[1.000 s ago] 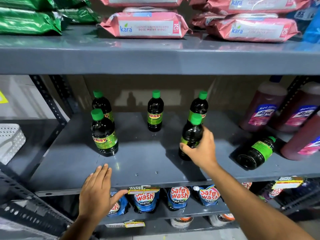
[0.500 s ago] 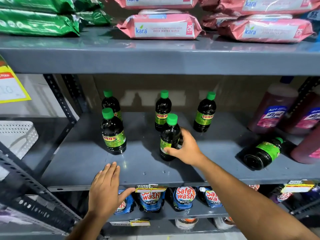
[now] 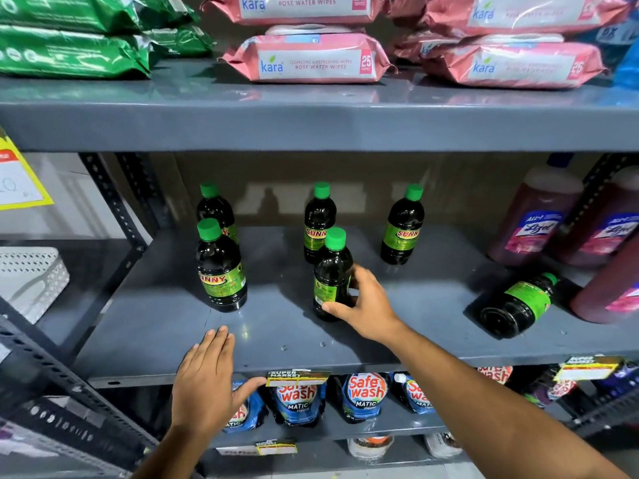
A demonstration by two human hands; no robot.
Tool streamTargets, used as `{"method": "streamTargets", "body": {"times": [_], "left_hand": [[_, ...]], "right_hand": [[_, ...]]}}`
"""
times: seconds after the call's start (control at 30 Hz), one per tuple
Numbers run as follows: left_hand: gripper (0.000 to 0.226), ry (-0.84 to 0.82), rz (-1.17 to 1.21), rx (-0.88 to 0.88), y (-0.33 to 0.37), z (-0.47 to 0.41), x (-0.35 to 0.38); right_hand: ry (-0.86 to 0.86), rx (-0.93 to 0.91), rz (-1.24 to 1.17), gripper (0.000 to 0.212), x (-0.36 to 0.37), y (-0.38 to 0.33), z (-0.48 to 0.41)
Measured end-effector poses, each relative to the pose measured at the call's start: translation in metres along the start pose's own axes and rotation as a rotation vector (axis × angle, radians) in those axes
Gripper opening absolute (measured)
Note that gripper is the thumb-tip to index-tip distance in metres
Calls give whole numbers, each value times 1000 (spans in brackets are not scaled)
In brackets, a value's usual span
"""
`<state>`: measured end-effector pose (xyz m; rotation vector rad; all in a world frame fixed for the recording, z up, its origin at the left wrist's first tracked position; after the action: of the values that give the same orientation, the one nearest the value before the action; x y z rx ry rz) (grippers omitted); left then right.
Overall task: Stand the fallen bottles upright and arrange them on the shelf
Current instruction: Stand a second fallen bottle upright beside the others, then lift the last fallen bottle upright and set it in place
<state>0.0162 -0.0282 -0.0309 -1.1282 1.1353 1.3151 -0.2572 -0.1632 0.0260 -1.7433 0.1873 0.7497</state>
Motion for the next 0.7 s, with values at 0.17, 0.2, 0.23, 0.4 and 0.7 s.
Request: {"method": "streamTargets", "body": {"times": [0.17,0.2,0.23,0.4,0.7], "left_hand": [[100,2,2,12,-1,0,2],[100,3,3,13,-1,0,3],[100,8,1,14,-1,0,4],[102,31,-3,29,-1,-2,4],[105,42,-34,44,-1,-2,3]], "right_hand": [[-61,30,-71,105,-6,1,6],[-31,47,-69,113,-13,4,9],[35,61,-41,112,-25,7,12],[567,405,335,68,-135,44,44],[606,1186,61,110,-231,135,115]]}}
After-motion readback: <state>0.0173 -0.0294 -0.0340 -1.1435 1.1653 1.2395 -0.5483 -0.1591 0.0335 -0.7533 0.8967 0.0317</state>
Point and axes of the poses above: each hand's wrist, its own z-axis away from the middle knuckle, its own x-axis out of the palm, y = z × x, the point moved 4 cm from there along -z, towards the middle knuckle, and after that the axes turned 11 degrees about -y, right-handed, at the moved point
